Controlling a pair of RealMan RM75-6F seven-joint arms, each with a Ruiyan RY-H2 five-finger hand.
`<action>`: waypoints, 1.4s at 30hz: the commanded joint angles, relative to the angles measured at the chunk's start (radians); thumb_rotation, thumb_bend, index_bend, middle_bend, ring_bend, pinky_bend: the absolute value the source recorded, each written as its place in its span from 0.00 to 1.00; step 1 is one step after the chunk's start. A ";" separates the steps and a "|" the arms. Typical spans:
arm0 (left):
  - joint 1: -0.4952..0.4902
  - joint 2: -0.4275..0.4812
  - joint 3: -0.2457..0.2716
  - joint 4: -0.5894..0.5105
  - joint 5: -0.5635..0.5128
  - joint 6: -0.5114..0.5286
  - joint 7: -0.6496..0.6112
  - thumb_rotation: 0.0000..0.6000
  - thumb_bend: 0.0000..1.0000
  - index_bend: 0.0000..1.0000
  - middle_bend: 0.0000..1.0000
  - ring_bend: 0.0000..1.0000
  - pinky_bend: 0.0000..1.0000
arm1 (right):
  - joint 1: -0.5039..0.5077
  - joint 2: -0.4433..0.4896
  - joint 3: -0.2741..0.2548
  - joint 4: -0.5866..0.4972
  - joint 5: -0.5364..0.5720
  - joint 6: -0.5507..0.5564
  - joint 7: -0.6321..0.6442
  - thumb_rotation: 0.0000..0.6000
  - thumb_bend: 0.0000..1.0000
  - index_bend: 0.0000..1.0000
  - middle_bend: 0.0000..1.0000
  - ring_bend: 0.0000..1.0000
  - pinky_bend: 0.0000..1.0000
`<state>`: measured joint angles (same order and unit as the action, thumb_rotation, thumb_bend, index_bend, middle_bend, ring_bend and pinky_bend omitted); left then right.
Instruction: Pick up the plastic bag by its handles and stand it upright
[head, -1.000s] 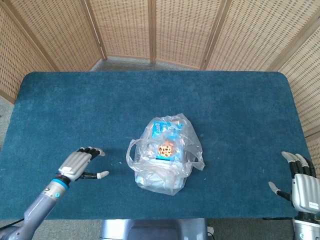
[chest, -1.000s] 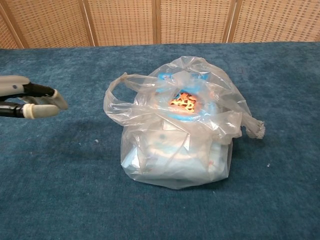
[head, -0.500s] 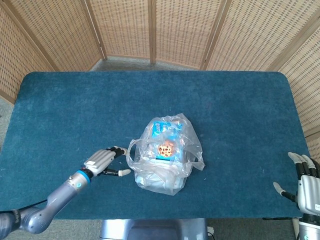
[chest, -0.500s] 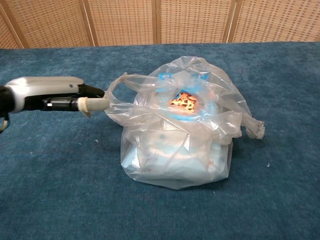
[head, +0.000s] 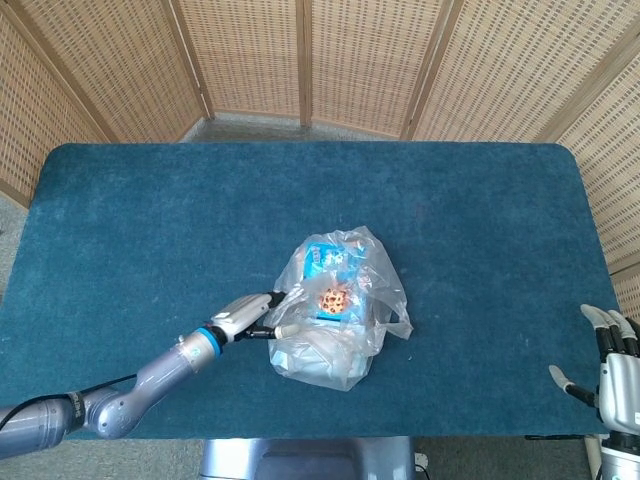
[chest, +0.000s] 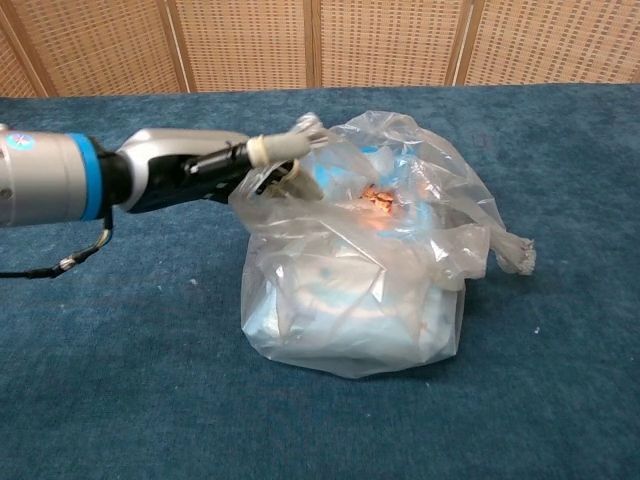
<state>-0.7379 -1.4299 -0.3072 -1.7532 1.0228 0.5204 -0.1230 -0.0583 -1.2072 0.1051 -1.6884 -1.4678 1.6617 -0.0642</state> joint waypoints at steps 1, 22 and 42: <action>-0.025 -0.025 -0.074 0.021 0.019 -0.083 -0.143 0.00 0.04 0.20 0.17 0.13 0.24 | -0.002 0.000 0.000 0.000 -0.002 0.003 0.002 1.00 0.13 0.14 0.21 0.14 0.09; 0.040 0.076 -0.193 -0.039 0.226 -0.203 -0.455 0.00 0.05 0.20 0.17 0.13 0.25 | -0.007 0.002 0.003 -0.003 -0.017 0.011 0.020 1.00 0.13 0.13 0.21 0.14 0.10; 0.104 0.228 -0.142 -0.128 0.464 -0.091 -0.731 0.00 0.05 0.20 0.17 0.13 0.25 | -0.002 0.002 0.004 -0.022 -0.031 0.009 0.008 1.00 0.13 0.13 0.21 0.14 0.10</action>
<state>-0.6282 -1.2174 -0.4675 -1.8792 1.4661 0.4330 -0.8342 -0.0600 -1.2056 0.1094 -1.7102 -1.4983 1.6707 -0.0566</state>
